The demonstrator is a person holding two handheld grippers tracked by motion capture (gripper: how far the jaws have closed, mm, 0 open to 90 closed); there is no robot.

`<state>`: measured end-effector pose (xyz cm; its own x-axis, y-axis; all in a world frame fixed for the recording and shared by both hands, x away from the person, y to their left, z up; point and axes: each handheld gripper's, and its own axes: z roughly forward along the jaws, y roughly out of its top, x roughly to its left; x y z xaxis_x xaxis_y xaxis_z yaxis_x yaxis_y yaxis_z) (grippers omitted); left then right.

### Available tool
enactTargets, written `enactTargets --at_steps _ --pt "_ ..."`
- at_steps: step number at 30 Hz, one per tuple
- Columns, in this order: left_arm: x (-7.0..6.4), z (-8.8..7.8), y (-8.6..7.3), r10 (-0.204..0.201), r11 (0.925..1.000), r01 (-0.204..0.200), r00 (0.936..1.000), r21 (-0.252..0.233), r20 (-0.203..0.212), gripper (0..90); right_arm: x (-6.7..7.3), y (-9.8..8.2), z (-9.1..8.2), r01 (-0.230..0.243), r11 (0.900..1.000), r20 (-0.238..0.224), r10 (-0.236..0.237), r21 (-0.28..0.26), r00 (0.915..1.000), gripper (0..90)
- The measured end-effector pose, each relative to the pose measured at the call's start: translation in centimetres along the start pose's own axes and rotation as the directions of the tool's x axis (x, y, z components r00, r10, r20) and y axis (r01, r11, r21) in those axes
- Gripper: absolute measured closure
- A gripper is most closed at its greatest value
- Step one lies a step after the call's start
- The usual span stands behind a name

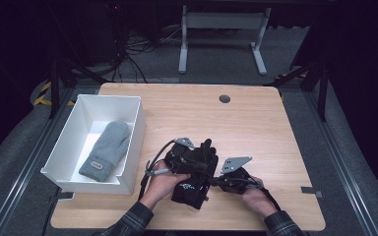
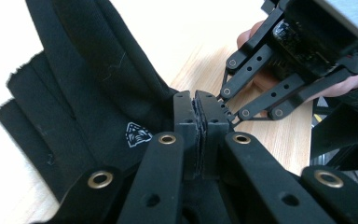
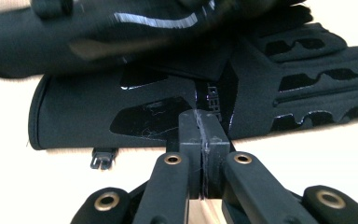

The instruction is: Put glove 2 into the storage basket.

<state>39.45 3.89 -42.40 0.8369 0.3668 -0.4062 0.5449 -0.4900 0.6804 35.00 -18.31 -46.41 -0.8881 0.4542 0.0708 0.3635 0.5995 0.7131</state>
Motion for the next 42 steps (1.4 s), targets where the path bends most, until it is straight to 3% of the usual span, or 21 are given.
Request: enactTargets --at_steps 7,11,15,16,19,21,24,25,29,33,39,42 --pt "0.4 1.2 -0.4 -0.011 0.9991 0.011 0.9999 0.042 0.001 88.2 0.4 0.5 0.6 0.015 1.0 0.0 -0.015 0.0 0.9999 90.0" --pt "0.5 1.3 -0.5 -0.013 0.9995 0.013 0.9999 0.03 0.008 82.6 0.2 0.4 -0.1 0.017 1.0 0.02 -0.017 -0.014 0.9997 89.6" --pt "0.1 1.2 -0.6 -0.003 0.9997 0.003 1.0 0.026 0.005 80.0 -1.2 -0.3 -2.5 -0.016 0.999 0.083 0.02 -0.049 0.9963 76.1" --pt "0.1 1.2 -0.6 -0.003 0.9997 0.003 1.0 0.026 0.005 81.8 -1.2 -0.3 -2.5 -0.016 0.999 0.083 0.02 -0.049 0.9963 76.1" --pt "-0.5 1.4 -0.8 0.011 0.9992 -0.012 0.9997 0.039 0.02 89.5 -2.3 -1.3 -3.9 -0.046 0.998 0.131 0.052 -0.052 0.99 63.1" --pt "-0.7 1.6 -0.8 0.015 0.9988 -0.016 0.9996 0.046 0.023 89.8 -2.6 -1.6 -4.2 -0.056 0.997 0.146 0.062 -0.047 0.9874 60.5" --pt "-1.4 2.3 -1.2 0.032 0.996 -0.034 0.9992 0.083 0.025 89.9 -3.9 -2.8 -5.1 -0.1 0.993 0.195 0.11 -0.058 0.9747 43.9" --pt "-1.6 2.8 -1.4 0.046 0.9918 -0.047 0.9989 0.119 0.007 89.9 -4.2 -3.1 -5.2 -0.108 0.993 0.202 0.117 -0.056 0.9724 41.9" --pt "-1.6 3.2 -1.8 0.055 0.9857 -0.051 0.9982 0.161 -0.023 89.9 -4.9 -3.7 -5.3 -0.123 0.991 0.221 0.13 -0.045 0.9666 38.5" --pt "-1.6 3.0 -2.0 0.073 0.9805 -0.064 0.9965 0.186 -0.041 90.0 -5.4 -4.1 -5.1 -0.139 0.989 0.235 0.145 -0.041 0.961 32.7" --pt "-1.1 2.1 -2.4 0.074 0.978 -0.056 0.9941 0.201 -0.08 90.0 -5.6 -4.3 -4.7 -0.123 0.992 0.27 0.127 -0.03 0.9545 28.3" --pt "-0.7 1.2 -2.8 0.073 0.9763 -0.049 0.9916 0.211 -0.106 90.0 -5.8 -4.5 -4.8 -0.121 0.992 0.295 0.127 -0.039 0.947 25.4"
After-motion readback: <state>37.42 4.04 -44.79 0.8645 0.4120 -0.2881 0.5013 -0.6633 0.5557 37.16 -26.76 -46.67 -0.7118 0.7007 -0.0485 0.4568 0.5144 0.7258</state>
